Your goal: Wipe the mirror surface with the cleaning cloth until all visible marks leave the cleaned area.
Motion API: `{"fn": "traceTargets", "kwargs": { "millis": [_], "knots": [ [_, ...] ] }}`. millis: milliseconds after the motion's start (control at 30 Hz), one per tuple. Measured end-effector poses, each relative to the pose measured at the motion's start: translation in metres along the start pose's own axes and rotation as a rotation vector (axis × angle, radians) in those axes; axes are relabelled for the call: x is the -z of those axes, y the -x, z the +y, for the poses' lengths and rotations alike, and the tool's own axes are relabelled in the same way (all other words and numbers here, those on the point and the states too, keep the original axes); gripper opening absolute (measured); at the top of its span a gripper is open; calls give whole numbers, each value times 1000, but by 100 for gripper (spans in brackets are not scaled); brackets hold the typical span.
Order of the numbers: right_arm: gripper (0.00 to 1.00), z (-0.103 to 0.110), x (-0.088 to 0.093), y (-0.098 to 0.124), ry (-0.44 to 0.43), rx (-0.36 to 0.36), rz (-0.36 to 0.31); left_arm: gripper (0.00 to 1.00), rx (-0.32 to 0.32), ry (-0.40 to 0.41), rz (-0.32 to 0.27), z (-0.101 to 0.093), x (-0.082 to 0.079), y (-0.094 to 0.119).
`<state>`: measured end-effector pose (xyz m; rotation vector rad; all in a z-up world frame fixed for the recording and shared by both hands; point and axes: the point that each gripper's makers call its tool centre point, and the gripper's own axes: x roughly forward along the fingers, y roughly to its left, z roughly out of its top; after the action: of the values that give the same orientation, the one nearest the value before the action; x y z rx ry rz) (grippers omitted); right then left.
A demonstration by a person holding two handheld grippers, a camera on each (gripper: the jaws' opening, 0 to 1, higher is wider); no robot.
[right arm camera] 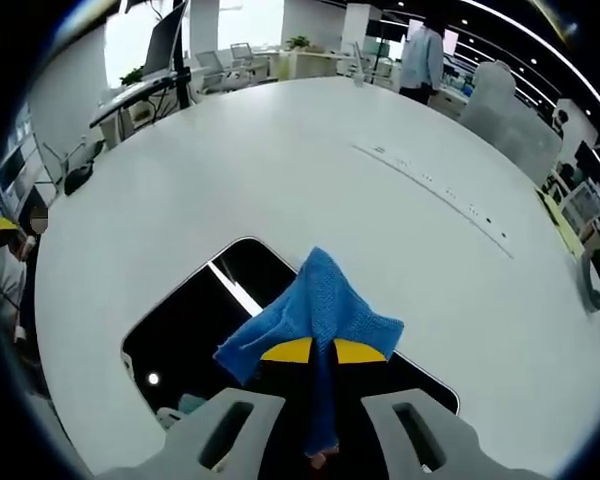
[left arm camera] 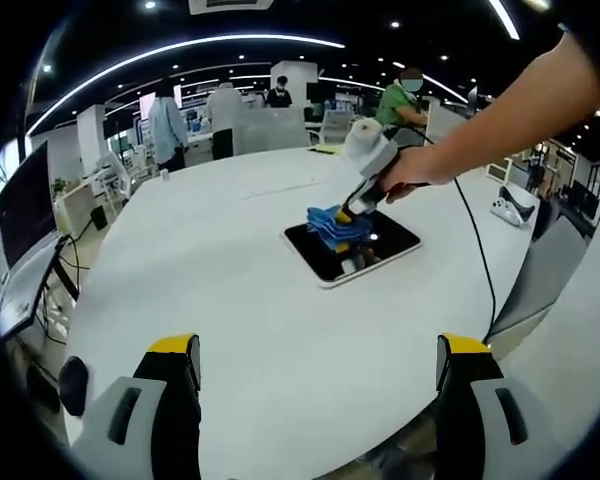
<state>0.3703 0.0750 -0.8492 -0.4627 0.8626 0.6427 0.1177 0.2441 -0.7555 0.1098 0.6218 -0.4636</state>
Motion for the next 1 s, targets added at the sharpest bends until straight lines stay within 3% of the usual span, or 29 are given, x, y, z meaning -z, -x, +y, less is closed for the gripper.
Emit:
{"fn": "traceTargets", "kwargs": {
  "millis": [1000],
  "knots": [
    [2, 13, -8, -1, -7, -4, 5, 99, -4, 11, 2, 0, 4, -1]
  ]
}}
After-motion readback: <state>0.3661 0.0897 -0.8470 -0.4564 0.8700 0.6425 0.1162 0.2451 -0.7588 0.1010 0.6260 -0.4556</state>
